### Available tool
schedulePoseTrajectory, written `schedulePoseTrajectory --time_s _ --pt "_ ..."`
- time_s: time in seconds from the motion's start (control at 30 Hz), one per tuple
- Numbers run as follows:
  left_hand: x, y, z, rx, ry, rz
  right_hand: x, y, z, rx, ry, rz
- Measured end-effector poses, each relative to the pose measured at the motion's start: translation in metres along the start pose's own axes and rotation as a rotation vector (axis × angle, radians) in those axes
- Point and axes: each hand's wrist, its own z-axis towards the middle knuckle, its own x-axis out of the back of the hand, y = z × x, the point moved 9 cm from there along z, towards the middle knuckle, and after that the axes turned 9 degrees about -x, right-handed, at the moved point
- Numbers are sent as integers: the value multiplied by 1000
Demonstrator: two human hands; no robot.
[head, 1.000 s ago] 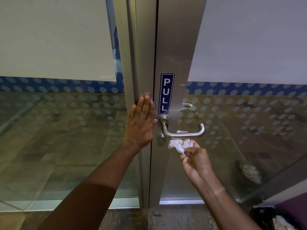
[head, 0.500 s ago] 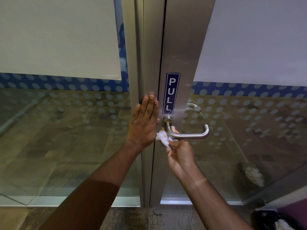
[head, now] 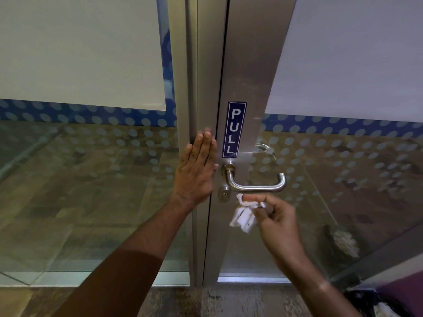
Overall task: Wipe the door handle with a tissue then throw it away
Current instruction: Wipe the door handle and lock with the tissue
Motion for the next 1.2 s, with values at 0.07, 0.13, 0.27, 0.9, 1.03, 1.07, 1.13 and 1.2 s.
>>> schedulePoseTrajectory --time_s 0.07,0.13,0.27,0.9,1.03,1.07,1.13,1.2 --pt "0 0 0 -1 2 -7 8 -24 5 90 17 -114" --pt "1 -1 -1 -9 -1 -13 10 -43 11 161 19 -287" --pt "8 -1 3 -12 14 -34 0 -72 20 334 23 -683" --pt "7 -6 7 15 -4 -33 -76 -72 49 784 13 -1270" --pt "7 -6 7 9 6 -38 -77 -65 45 804 -11 -1298" --pt "7 -6 7 8 7 -39 -77 -66 45 803 2 -1293" --pt "7 -7 7 10 4 -40 -79 -67 47 798 25 -1290" --pt "8 -6 7 5 19 -43 -83 -65 52 776 44 -1323"
